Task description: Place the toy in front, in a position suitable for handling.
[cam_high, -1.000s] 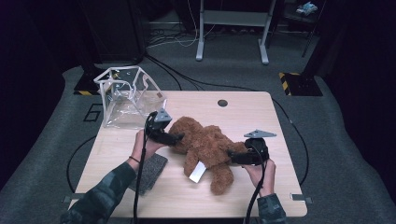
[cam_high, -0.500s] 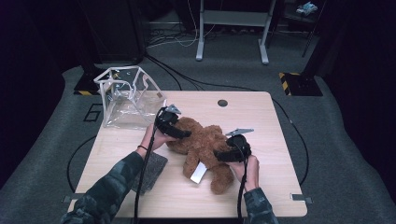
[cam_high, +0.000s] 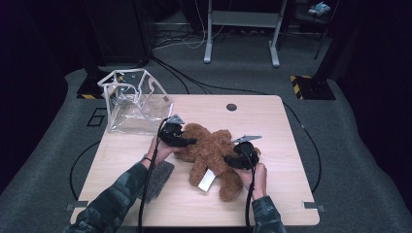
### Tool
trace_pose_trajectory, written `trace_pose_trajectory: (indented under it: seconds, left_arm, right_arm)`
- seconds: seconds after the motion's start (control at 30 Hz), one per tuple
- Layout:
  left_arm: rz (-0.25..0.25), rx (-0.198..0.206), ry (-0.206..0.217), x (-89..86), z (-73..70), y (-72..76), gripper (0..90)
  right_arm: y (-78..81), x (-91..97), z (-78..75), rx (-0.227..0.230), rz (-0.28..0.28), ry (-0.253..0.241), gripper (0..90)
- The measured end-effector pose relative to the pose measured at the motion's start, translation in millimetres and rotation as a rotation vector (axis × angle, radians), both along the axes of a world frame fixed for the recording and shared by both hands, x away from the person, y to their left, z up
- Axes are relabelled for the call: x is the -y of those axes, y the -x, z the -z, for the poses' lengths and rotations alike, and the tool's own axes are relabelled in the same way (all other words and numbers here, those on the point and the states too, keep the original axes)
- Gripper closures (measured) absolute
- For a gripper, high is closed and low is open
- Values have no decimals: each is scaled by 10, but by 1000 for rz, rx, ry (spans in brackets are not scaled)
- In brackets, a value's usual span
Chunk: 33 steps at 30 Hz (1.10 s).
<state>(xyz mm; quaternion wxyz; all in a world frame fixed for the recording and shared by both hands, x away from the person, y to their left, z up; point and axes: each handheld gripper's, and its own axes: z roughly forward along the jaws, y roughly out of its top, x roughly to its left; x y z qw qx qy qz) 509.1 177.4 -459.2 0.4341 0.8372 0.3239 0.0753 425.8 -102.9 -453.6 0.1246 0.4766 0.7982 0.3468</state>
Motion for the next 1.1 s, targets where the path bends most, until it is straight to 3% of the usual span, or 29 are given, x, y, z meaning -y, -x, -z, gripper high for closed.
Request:
trace_pose_trajectory:
  seconds: [0.27, 0.67, 1.1]
  left_arm:
    - [-23, 85, 24, 8, -50, 122, 654]
    - [-60, 111, 54, -29, -173, 227, 691]
    - [-131, 135, 103, -99, -382, 361, 696]
  right_arm:
    - [59, 22, -22, 42, 16, -16, 694]
    - [98, 48, -143, 93, 14, -30, 712]
    - [17, 1, -482, 144, -27, 39, 713]
